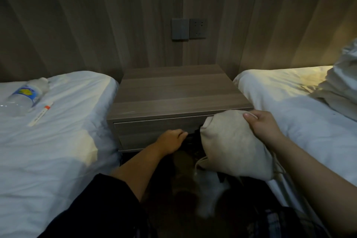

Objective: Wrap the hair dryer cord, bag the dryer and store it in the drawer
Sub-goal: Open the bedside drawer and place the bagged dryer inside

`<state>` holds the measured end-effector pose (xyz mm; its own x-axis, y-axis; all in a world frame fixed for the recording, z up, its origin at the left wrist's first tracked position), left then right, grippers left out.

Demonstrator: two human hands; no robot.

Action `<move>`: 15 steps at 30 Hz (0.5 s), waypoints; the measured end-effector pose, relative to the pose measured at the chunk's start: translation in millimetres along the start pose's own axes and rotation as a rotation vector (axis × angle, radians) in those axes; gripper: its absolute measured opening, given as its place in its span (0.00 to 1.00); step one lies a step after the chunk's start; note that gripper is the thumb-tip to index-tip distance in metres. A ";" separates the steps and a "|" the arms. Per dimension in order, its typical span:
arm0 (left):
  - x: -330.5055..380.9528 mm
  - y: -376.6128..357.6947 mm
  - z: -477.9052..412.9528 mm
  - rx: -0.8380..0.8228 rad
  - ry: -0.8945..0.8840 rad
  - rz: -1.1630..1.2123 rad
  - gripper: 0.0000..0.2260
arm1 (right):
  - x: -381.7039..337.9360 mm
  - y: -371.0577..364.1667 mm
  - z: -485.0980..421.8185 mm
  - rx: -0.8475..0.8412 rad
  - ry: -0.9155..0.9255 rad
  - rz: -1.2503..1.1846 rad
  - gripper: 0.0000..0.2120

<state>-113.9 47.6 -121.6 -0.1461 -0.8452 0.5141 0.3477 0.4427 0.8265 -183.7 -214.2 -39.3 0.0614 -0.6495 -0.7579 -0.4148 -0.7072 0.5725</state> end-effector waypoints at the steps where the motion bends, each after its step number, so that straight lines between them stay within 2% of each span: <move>1: -0.1 1.0 0.8 0.010 0.017 0.013 0.18 | 2.5 0.3 0.7 0.008 -0.018 -0.010 0.13; 5: 3.7 -2.3 15.2 0.092 -0.017 0.008 0.15 | 0.9 -6.2 2.4 -0.013 -0.048 -0.022 0.13; 10: 13.5 22.5 53.2 0.442 -0.241 0.003 0.11 | -13.2 -17.5 7.4 -0.083 -0.021 -0.080 0.14; 13: 24.4 55.1 59.6 0.610 -0.347 0.002 0.12 | -12.9 -22.0 6.7 -0.102 -0.074 -0.186 0.11; 15: 21.3 64.8 45.3 0.518 -0.247 0.052 0.13 | -11.0 -25.1 7.0 -0.108 -0.140 -0.301 0.11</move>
<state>-136.5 71.8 -46.6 -0.3741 -0.7509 0.5443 -0.1293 0.6234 0.7711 -180.3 -187.3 -47.4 0.0387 -0.3679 -0.9291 -0.2979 -0.8917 0.3407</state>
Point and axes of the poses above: each hand's wrist, its own z-axis away from the middle knuckle, its own y-axis out of the back of the hand, x = y × z, the point moved 8 cm from there along -z, towards the middle knuckle, and after that the axes turned 7 degrees about y, right-handed, at the moved point
